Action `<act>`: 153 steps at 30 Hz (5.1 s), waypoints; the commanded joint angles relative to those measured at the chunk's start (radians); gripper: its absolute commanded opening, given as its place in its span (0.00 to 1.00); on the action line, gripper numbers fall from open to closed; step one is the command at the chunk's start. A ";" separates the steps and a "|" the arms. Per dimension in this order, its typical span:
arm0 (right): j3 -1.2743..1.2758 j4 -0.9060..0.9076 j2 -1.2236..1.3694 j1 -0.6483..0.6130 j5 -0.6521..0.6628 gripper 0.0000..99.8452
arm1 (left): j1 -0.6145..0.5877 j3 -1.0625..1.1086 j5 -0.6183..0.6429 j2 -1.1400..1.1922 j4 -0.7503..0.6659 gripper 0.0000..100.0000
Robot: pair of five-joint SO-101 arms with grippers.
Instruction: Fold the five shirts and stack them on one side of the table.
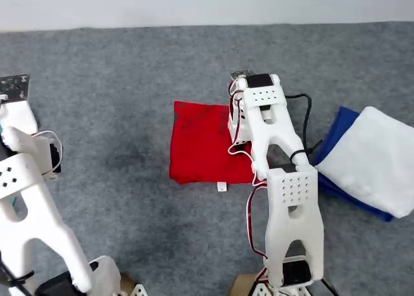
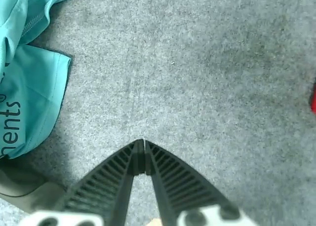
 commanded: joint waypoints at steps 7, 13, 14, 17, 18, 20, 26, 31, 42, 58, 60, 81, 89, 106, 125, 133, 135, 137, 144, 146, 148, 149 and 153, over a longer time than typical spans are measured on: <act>-0.359 -0.114 0.030 0.110 0.548 0.01 | 0.003 -0.002 -0.011 -0.032 0.000 0.01; -0.494 -0.239 0.131 0.099 0.875 0.01 | 0.003 -0.002 -0.011 -0.025 -0.003 0.01; -0.505 -0.245 0.153 0.093 0.908 0.01 | 0.003 -0.002 -0.011 -0.025 -0.003 0.01; -0.535 -0.245 0.213 0.087 0.930 0.02 | 0.003 -0.002 -0.011 -0.025 -0.003 0.01; -0.549 -0.239 0.226 0.087 0.930 0.04 | 0.003 -0.002 -0.011 -0.025 -0.003 0.01; -0.589 -0.209 0.239 0.093 0.885 0.11 | 0.003 -0.002 -0.011 -0.025 -0.003 0.01; -0.809 -0.186 0.248 0.113 0.397 0.30 | 0.003 -0.002 -0.011 -0.025 -0.003 0.01; -0.887 -0.170 0.248 0.122 0.061 0.30 | 0.003 -0.002 -0.057 -0.025 -0.003 0.01; -0.982 0.133 0.232 0.056 -0.414 0.30 | 0.003 -0.001 -0.058 -0.023 -0.020 0.01; -0.896 0.147 0.239 -0.074 -0.888 0.55 | -0.002 -0.001 -0.061 -0.023 -0.021 0.01; -0.862 0.147 0.243 -0.073 -0.908 0.54 | -0.002 -0.001 -0.061 -0.023 -0.021 0.01; -0.677 -0.088 0.441 -0.085 -0.930 0.27 | 0.002 0.082 -0.063 -0.026 -0.055 0.01; -0.697 -0.012 0.427 -0.068 -0.916 0.02 | -0.002 0.079 -0.063 -0.031 -0.051 0.01; -0.948 0.148 0.147 0.097 -0.517 0.01 | 0.002 0.077 -0.063 -0.032 -0.048 0.01; -0.035 0.145 -0.662 0.317 -0.221 0.01 | 0.002 0.024 -0.061 -0.032 -0.046 0.01; 0.014 0.143 -0.688 0.478 -0.084 0.01 | 0.002 0.024 -0.060 -0.032 -0.017 0.01; 0.014 0.143 -0.688 0.512 -0.054 0.01 | 0.002 0.024 -0.060 -0.032 -0.002 0.01; 0.014 0.143 -0.688 0.547 -0.026 0.01 | -0.002 0.024 -0.057 -0.032 0.003 0.01; 0.015 0.142 -0.680 0.634 0.054 0.01 | 0.003 0.024 -0.054 -0.032 0.003 0.01; 0.015 0.142 -0.654 0.648 0.069 0.01 | 0.003 0.024 -0.054 -0.032 0.003 0.01; 0.015 0.130 -0.621 0.665 0.077 0.01 | 0.003 0.024 -0.054 -0.034 0.003 0.01; 0.015 0.122 -0.602 0.674 0.077 0.01 | 0.003 0.024 -0.054 -0.034 0.003 0.01; 0.009 0.101 -0.564 0.671 0.077 0.01 | 0.002 0.024 -0.054 -0.034 0.003 0.01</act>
